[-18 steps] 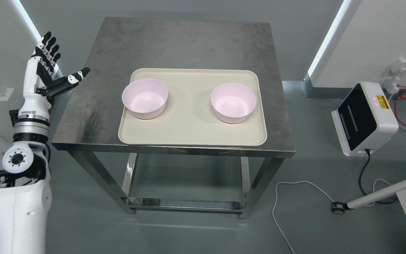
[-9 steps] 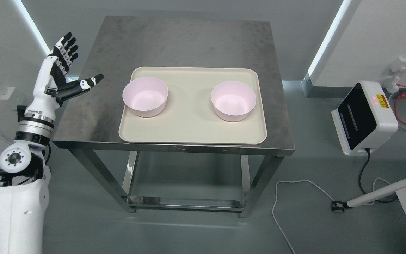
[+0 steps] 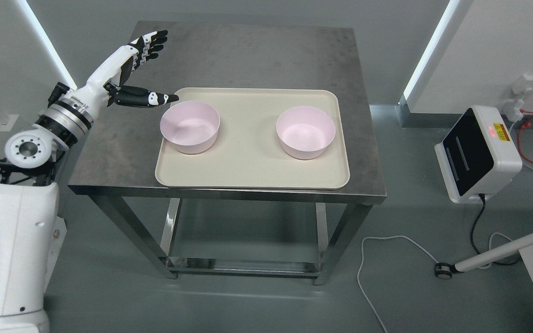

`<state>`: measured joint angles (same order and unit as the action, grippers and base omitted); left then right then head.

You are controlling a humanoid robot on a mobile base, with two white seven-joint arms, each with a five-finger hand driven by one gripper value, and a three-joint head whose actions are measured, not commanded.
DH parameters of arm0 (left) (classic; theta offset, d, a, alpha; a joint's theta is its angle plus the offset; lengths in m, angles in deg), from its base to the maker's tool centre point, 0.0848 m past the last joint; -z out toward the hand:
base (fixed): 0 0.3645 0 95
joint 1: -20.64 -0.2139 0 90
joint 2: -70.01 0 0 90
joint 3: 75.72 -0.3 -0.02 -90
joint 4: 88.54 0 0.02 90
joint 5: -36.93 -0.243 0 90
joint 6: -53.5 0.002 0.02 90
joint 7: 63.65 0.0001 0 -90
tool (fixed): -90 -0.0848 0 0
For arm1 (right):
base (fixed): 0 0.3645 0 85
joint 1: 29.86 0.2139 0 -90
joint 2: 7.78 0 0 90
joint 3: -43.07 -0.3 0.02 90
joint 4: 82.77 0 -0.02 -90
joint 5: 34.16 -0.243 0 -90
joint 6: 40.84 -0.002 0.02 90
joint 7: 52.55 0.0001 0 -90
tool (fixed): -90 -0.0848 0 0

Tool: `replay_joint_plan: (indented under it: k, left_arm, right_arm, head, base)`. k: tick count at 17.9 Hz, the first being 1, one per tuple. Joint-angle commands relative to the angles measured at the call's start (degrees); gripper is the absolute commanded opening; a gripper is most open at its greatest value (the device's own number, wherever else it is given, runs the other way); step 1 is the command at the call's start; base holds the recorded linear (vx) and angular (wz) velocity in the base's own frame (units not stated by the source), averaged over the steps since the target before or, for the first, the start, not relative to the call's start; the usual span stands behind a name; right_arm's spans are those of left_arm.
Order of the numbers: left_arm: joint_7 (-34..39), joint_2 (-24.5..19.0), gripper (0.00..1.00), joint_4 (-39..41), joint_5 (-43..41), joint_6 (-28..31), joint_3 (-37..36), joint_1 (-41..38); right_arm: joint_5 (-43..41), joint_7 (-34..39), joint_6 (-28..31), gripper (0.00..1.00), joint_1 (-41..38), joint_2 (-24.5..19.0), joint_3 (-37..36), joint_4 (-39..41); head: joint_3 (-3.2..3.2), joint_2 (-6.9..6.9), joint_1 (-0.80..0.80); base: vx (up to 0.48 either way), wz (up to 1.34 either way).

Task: Stack pink IKEA bowls on left shelf middle
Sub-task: 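Raise the left hand and reach toward the pink bowl nearer the left arm, then hook the left hand fingers over the rim of the nearer pink bowl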

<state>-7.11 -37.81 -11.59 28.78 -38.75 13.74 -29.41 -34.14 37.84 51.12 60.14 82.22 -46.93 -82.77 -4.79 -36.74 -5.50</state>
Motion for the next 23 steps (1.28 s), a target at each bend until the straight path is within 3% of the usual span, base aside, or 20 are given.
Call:
replay_joint_plan:
  k: [1,10,18,23]
  left_arm:
    - [-3.4,-4.2,0.92,-16.0,-7.1,0.1,-17.1,9.1]
    - [-9.3,-6.9,0.88,-20.5,-16.2,0.0,-17.6,11.4]
    - [-9.4,-5.2,0.78,-20.6,-16.3,0.1,-20.0,13.8]
    - [-11.7,-0.6,0.77,-20.0,-13.8,0.1,-19.1,15.9]
  right_arm:
    - [0.0,0.0,0.1,1.0,-1.7,1.0,-0.7,1.9]
    - [0.0,0.0,0.1,1.0,-1.7,1.0,-0.7,1.9]
    - [0.0,0.0,0.0,1.0,-1.7,1.0,-0.6,1.9]
    - [-0.1,0.0,0.0,1.0,-1.7,1.0,-0.7,1.9]
  head:
    - [0.0,0.0,0.0]
    - [0.0,0.0,0.0]
    - [0.0,0.0,0.0]
    - [0.0,0.0,0.0]
  base:
    - [0.0,0.0]
    - [0.0,0.0]
    - [0.0,0.0]
    - [0.0,0.0]
